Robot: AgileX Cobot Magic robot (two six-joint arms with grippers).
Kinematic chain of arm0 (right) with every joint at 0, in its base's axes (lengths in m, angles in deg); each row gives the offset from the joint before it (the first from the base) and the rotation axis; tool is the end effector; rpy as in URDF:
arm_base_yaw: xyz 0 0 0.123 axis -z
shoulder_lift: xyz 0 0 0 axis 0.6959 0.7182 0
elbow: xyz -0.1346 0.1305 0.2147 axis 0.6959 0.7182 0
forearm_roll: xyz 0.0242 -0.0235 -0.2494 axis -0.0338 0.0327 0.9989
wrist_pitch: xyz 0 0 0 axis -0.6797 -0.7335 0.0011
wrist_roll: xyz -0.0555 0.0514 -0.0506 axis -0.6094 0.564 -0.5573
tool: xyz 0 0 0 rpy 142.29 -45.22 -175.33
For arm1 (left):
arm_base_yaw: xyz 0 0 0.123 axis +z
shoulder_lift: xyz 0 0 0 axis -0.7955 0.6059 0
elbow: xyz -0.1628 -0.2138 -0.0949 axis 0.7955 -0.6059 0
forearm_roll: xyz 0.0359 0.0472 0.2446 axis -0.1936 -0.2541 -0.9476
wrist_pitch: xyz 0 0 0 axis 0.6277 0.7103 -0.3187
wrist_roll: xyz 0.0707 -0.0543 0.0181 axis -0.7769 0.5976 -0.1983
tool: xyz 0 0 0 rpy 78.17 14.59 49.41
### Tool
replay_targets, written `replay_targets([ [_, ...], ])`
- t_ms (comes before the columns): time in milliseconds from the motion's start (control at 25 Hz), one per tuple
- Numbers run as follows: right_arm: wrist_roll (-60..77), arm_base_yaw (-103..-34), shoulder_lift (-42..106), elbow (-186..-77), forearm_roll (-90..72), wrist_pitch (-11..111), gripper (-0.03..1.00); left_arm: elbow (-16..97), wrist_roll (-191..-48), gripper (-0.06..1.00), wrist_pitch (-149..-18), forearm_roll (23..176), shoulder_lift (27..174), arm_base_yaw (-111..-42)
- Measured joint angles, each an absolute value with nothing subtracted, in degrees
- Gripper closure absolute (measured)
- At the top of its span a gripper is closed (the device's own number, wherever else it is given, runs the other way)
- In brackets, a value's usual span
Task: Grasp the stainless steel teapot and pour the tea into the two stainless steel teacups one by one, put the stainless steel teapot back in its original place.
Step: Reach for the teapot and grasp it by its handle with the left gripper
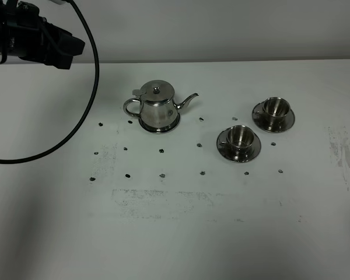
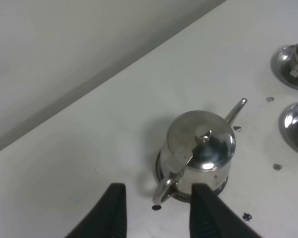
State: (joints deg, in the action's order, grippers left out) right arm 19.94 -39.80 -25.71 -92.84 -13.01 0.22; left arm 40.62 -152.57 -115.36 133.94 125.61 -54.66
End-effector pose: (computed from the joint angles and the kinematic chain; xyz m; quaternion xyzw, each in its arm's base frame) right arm 0.0219 0.0143 0.3434 -0.0524 0.8482 0.0307 0.5262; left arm 0.3895 -0.0532 0.3068 0.2973 0.8359 -0.1167 0.4464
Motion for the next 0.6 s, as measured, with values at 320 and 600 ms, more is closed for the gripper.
replay_targets([
  [320, 27.9, -39.8, -36.8, -88.8, -5.9, -4.4, 0.55, 40.6, -150.0, 0.63, -118.5, 120.4, 125.6, -56.5],
  [600, 29.8, -39.8, -39.5, -87.9, -1.3, -6.4, 0.55, 40.6, -141.8, 0.62, -117.0, 103.5, 125.6, -61.0],
])
